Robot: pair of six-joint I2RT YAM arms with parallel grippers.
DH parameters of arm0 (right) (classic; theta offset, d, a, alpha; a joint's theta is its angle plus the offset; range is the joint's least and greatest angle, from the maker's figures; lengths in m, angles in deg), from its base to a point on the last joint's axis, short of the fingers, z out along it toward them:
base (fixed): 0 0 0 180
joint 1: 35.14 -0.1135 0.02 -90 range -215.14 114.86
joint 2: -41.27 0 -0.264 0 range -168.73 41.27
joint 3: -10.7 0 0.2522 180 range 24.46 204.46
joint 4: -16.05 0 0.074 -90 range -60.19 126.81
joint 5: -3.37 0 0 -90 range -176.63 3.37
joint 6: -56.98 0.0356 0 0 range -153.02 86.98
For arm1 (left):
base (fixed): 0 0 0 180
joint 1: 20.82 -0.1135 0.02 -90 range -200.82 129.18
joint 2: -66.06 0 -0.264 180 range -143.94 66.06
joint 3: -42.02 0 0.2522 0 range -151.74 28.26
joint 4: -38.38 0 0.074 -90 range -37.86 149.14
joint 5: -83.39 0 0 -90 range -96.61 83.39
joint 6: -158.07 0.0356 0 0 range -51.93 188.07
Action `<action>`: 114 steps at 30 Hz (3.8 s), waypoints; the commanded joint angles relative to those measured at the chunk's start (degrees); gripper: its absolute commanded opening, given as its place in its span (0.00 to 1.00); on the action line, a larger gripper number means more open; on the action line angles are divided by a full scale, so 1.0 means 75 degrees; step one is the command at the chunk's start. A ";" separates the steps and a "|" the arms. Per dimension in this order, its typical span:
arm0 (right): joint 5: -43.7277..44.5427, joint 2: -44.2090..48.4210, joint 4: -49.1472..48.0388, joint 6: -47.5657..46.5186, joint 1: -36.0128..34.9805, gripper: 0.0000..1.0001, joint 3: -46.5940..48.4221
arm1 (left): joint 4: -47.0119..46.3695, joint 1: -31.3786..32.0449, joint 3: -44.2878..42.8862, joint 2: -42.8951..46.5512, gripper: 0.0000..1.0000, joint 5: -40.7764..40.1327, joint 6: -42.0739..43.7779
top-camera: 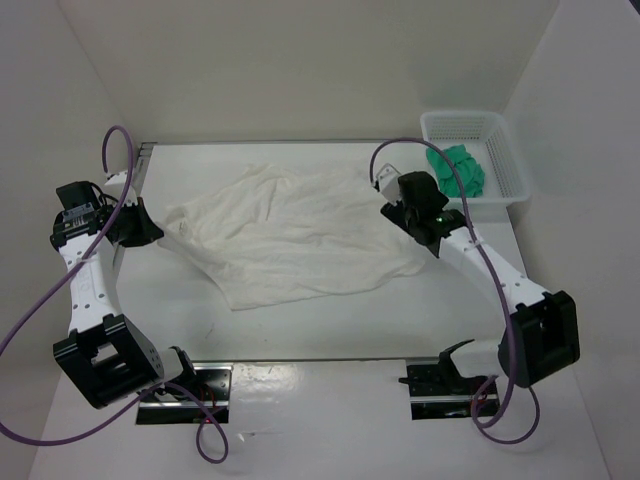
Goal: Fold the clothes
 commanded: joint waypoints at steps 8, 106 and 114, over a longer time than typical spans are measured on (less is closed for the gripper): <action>-0.2373 -0.0144 0.1533 0.0268 -0.1074 0.88 0.0214 | -0.0104 0.0018 0.0105 0.0079 0.00 0.0235 0.0062; -0.3501 -0.2406 0.1815 0.2302 -0.0278 0.84 0.2465 | -0.0104 0.0089 0.0105 -0.0061 0.00 0.0164 0.0062; -0.2457 -0.2698 0.1920 0.4260 -0.0278 0.71 0.2031 | -0.0104 0.0089 0.0105 0.0009 0.00 0.0164 0.0062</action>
